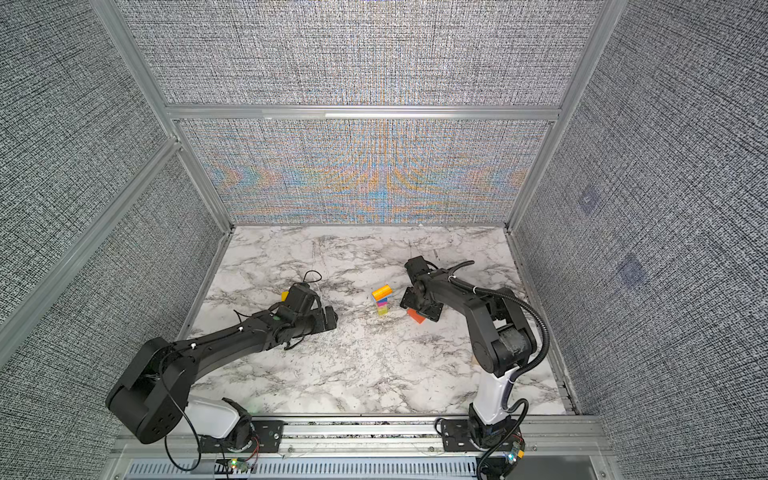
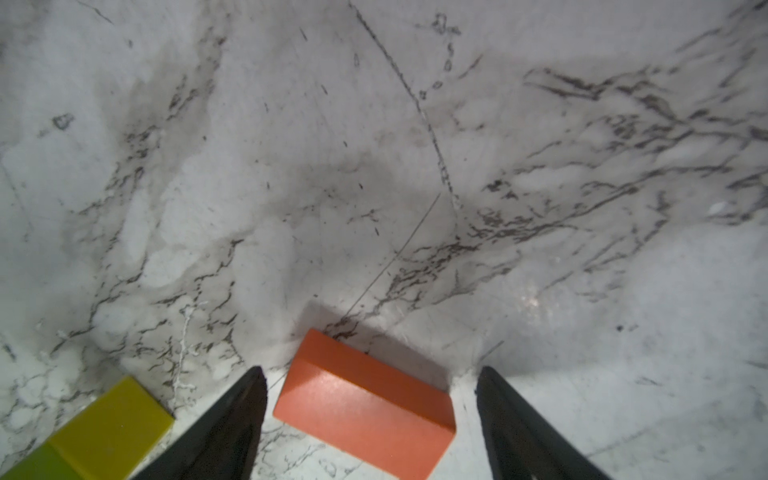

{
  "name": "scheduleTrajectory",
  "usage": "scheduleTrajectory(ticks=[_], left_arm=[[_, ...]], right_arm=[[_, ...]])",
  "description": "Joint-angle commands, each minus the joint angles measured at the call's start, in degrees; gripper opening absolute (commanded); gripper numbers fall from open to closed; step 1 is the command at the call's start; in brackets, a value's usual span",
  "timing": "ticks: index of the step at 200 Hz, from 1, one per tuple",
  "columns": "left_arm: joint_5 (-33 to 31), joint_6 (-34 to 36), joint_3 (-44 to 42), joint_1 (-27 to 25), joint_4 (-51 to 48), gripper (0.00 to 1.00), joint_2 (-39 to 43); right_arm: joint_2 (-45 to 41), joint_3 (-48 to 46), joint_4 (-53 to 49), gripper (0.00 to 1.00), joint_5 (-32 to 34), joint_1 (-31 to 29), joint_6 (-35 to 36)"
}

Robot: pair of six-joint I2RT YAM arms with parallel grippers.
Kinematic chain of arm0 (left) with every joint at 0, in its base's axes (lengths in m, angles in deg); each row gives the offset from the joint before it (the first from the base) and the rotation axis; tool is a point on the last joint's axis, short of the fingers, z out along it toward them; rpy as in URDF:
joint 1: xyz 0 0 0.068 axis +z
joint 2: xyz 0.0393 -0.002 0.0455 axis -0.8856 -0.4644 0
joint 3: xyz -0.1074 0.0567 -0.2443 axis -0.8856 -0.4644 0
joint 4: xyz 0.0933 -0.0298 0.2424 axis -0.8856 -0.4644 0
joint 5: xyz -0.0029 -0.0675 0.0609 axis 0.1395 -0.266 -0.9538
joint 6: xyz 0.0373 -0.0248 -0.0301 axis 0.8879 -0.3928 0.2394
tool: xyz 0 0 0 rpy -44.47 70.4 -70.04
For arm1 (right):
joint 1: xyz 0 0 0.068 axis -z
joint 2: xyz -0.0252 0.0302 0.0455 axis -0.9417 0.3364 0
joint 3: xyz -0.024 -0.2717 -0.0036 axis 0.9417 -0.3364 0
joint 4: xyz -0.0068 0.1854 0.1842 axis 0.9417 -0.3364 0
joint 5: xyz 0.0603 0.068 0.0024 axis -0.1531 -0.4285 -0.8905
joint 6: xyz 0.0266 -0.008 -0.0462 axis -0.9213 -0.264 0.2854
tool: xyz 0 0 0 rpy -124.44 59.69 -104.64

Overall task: Build the wood block tower
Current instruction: 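Lower the open right gripper around the red-orange block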

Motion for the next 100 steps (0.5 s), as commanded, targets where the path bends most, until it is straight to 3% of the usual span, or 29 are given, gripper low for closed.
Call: scheduleTrajectory(ticks=[1,100], left_arm=[[0.05,0.59,-0.15,0.03,0.78,0.98,-0.07],[0.6,0.62,-0.14,-0.01,1.3,0.98,-0.67]], right_arm=[[-0.24,-0.07,-0.95,0.82,0.21,-0.06,-0.1],[-0.89,-2.01,-0.6,0.8,-1.41,-0.37,-0.94]])
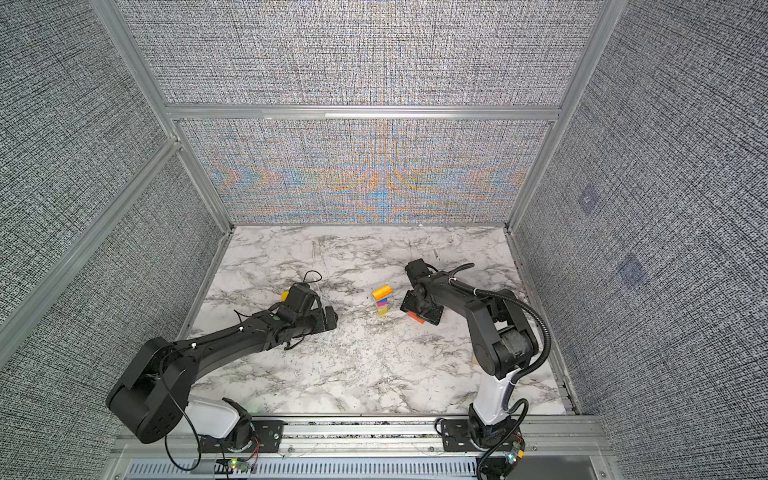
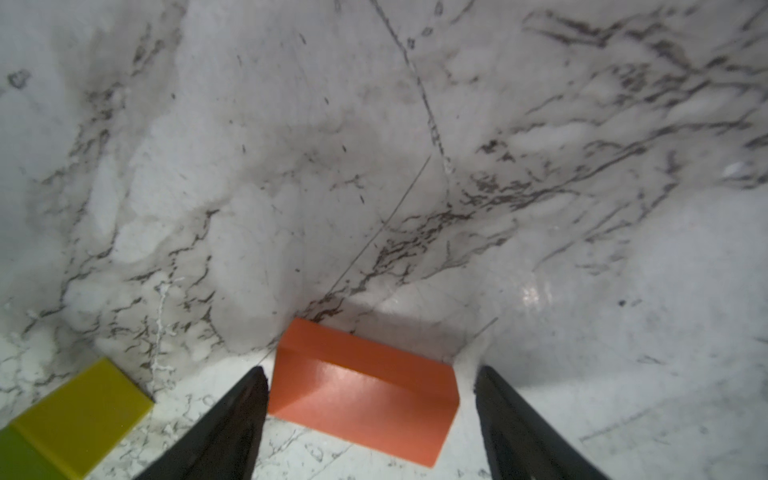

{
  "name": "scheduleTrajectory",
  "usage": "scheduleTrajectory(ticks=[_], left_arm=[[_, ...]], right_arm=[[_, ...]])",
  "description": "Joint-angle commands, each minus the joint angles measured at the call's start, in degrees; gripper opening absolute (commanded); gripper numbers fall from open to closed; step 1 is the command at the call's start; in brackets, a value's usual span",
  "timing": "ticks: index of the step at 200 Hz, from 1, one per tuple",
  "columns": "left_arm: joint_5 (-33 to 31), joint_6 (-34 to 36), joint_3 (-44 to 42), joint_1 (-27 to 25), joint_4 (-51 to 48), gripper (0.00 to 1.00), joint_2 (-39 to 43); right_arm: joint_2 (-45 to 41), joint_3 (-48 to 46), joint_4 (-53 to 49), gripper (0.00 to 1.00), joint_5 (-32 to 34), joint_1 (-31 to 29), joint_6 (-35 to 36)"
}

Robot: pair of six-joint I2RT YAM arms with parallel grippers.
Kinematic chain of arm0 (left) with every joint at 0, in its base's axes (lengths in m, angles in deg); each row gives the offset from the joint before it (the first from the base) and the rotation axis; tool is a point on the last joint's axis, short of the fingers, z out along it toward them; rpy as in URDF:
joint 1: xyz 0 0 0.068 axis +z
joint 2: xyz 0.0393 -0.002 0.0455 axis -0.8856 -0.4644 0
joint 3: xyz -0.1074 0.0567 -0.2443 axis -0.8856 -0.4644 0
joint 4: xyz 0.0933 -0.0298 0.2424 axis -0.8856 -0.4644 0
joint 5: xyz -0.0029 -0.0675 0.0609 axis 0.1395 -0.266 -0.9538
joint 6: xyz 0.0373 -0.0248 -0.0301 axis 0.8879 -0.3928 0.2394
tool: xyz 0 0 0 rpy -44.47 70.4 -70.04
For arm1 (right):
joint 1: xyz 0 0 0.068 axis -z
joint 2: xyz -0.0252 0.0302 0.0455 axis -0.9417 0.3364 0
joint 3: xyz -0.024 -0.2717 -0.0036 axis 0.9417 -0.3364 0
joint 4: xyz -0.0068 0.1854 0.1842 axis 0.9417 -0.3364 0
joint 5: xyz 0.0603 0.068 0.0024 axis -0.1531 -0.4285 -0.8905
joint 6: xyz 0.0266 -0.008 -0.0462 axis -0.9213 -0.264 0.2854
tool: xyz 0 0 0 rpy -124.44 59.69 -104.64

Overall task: Build the wood block tower
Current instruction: 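Lower the open right gripper around the red-orange block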

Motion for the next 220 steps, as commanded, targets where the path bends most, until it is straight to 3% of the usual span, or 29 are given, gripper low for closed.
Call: scheduleTrajectory(ticks=[1,125,220], left_arm=[[0.52,0.62,-0.04,0.01,1.09,0.98,-0.45],[0.25,0.72,0.38,0.1,0.87,0.98,-1.1],[0.5,0.63,0.39,0.11,1.03,0.98,-1.63]], right_arm=[[0.03,-0.04,-0.48,0.79,-0.58,0.02,-0.65],[4.32,4.81,-3.19,0.64,-0.69,0.02,3.3],[6.31,5.67,-5.59,0.74,0.73,-1.49,5.87]])
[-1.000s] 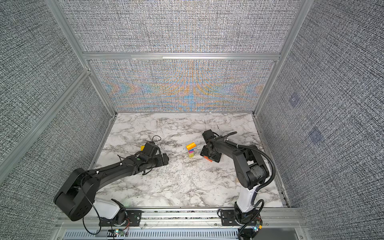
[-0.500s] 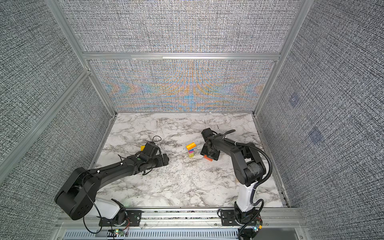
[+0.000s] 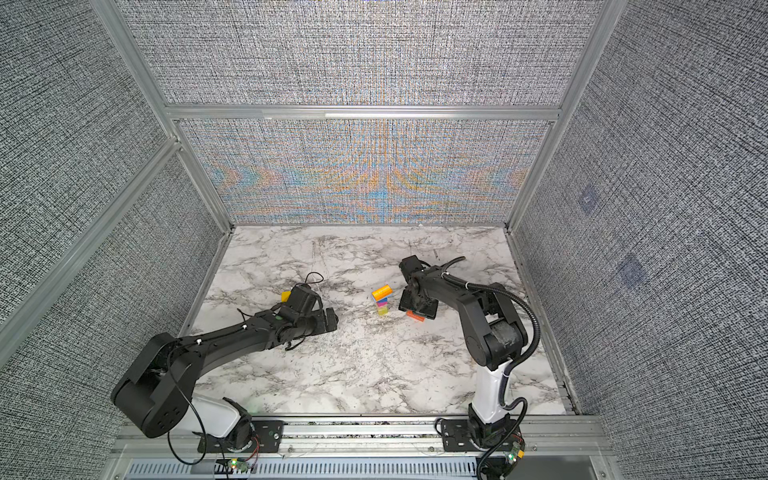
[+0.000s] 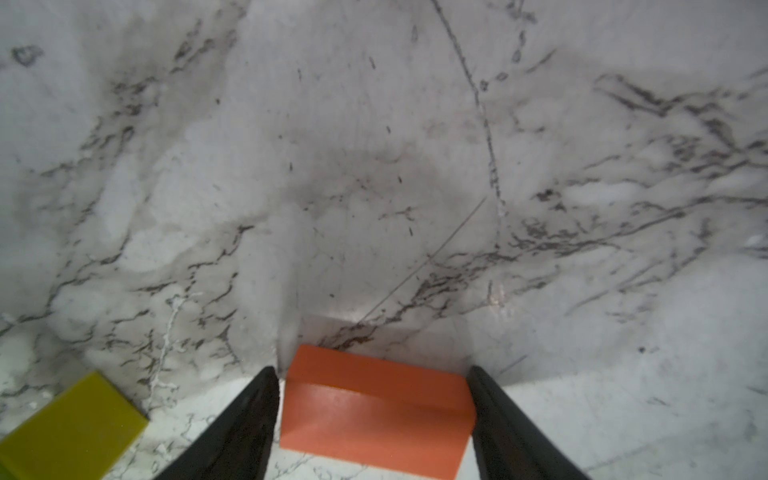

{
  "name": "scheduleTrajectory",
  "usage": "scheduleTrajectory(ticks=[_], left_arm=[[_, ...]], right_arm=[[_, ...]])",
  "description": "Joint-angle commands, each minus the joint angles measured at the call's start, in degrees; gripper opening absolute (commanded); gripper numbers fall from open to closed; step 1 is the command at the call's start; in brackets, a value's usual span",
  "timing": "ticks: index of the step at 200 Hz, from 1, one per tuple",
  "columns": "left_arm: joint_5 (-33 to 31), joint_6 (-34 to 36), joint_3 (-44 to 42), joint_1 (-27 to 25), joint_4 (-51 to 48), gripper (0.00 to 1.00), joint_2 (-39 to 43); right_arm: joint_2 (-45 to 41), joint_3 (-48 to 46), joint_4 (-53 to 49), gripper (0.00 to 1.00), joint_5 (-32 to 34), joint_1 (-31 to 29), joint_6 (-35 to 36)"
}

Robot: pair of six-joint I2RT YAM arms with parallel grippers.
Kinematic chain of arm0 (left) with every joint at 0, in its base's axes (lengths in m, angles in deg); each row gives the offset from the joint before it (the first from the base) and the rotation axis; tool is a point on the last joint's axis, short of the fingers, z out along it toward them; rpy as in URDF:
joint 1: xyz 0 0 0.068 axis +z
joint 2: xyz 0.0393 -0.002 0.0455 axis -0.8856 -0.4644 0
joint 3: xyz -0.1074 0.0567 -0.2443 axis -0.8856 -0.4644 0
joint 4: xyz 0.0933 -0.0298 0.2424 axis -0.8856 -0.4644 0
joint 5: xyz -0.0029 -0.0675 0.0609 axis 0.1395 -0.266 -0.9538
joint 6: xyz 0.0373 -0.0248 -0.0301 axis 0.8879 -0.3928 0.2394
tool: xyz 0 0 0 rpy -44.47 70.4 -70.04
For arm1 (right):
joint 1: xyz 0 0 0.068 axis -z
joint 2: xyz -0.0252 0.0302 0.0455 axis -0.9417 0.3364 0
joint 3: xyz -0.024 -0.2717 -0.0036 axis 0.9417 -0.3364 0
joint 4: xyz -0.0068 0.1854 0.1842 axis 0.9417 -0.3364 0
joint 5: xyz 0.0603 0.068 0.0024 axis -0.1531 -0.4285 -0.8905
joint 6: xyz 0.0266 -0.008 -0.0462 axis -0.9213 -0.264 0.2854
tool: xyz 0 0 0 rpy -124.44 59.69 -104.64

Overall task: Build the wood block tower
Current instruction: 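Lower the open right gripper around the red-orange block, then close the right gripper on the red-orange block and lift it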

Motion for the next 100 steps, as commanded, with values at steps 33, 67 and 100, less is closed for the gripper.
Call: scheduleTrajectory(ticks=[33,67,100], left_arm=[[-0.03,0.51,0.1,0.11,1.11,0.98,0.16],[0.22,0.51,0.22,0.08,1.43,0.98,-0.23],[0.54,0.51,0.22,0.07,1.68,0.98,-0.51]], right_arm=[[1.1,-0.13,-2.5,0.74,-0.98,-0.4,0.28],[-0.12,-0.71,-3.53,0.75,-0.85,-0.52,0.84],[-0.9,-2.17,-3.22,0.8,-1.88,-0.48,0.18]])
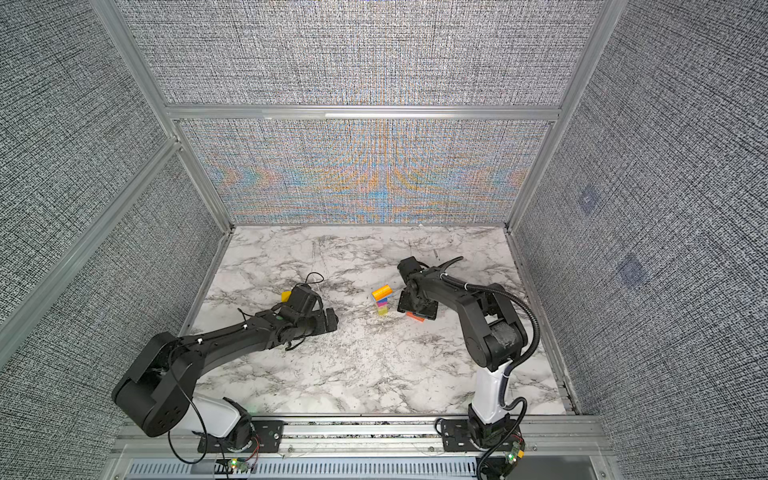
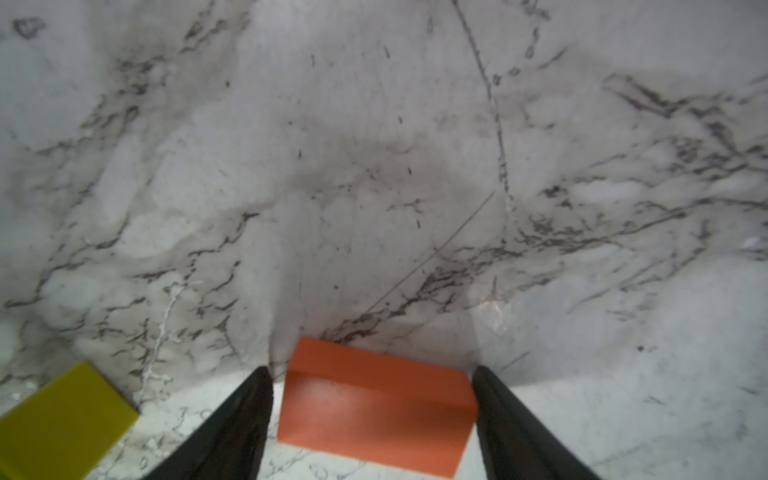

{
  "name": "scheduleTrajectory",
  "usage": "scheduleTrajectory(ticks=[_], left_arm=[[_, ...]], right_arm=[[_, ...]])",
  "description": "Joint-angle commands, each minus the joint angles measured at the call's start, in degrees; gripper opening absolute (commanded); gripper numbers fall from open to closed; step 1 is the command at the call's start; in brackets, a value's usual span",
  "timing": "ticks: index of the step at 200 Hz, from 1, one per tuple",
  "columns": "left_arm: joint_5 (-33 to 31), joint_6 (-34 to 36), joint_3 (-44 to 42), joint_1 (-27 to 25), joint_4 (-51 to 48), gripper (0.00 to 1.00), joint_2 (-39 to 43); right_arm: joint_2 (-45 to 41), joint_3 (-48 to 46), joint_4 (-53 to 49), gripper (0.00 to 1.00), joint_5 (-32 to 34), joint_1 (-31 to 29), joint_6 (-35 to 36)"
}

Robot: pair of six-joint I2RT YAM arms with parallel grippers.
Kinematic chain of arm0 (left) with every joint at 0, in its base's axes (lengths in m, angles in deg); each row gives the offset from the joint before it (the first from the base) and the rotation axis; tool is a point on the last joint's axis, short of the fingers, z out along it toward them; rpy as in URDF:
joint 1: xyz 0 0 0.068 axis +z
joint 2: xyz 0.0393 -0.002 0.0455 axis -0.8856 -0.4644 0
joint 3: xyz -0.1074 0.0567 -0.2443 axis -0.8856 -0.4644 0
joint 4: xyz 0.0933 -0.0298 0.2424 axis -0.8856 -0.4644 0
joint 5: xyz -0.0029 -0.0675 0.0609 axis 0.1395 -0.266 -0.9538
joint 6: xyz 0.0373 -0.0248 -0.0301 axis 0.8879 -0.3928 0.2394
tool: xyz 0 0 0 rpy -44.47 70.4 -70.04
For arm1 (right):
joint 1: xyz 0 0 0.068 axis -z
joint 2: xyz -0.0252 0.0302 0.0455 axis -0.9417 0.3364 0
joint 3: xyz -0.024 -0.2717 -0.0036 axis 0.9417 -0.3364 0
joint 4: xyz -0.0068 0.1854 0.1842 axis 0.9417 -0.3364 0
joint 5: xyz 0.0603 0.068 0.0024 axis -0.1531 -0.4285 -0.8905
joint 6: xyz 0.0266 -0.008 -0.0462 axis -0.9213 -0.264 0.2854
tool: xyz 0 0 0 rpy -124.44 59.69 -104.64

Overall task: Build the wood block tower
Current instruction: 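Close the right gripper on the red-orange block and lift it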

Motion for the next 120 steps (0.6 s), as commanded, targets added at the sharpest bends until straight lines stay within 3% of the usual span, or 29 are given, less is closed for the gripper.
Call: scheduleTrajectory(ticks=[1,70,120], left_arm=[[0.58,0.56,0.23,0.09,1.64,0.98,-0.2],[0.73,0.43,-0.1,0.03,1.88,0.98,0.06],[0.29,0.51,-0.43,0.08,1.61,0.98,0.9]], right_arm=[[-0.03,-1.26,-3.0,0.8,-2.51,-0.07,-0.89],[1.33,-1.29,-3.0,0.81,-2.84,-0.16,-4.12],[2.36,-0.3,-2.77,0.7,-3.12,-0.18,-3.66]])
